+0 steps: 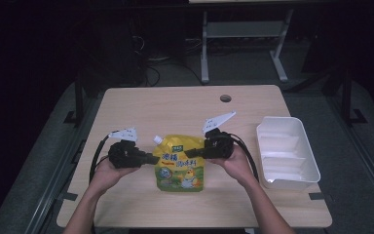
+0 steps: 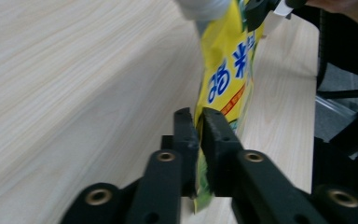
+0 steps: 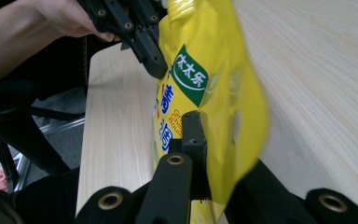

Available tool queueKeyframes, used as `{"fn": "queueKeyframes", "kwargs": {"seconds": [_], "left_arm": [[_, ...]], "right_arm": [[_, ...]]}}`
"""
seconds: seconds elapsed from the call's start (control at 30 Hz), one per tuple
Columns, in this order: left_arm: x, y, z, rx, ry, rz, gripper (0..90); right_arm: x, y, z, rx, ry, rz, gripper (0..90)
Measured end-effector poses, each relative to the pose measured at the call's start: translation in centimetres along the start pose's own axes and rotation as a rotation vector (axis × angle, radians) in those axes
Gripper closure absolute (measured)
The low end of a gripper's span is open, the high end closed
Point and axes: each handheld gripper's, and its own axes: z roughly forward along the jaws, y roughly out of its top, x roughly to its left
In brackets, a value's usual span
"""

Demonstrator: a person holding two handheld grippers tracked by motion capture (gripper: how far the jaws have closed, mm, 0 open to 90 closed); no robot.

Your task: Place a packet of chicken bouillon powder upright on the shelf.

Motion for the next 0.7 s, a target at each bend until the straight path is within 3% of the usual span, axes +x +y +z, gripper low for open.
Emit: {"fn": "queueKeyframes", "kwargs": {"seconds": [0.47, 0.7], "left_arm": [[-0.6, -2.6, -1.1, -0.016, 0.103, 0.004, 59.9], [-0.7, -4.5, -1.5, -0.016, 0.141, -0.015, 49.3]], "right_arm": [[0.6, 0.4, -2.8, -0.003, -0.057, -0.001, 89.6], [0.6, 0.5, -4.2, 0.000, -0.067, -0.004, 89.6]]}}
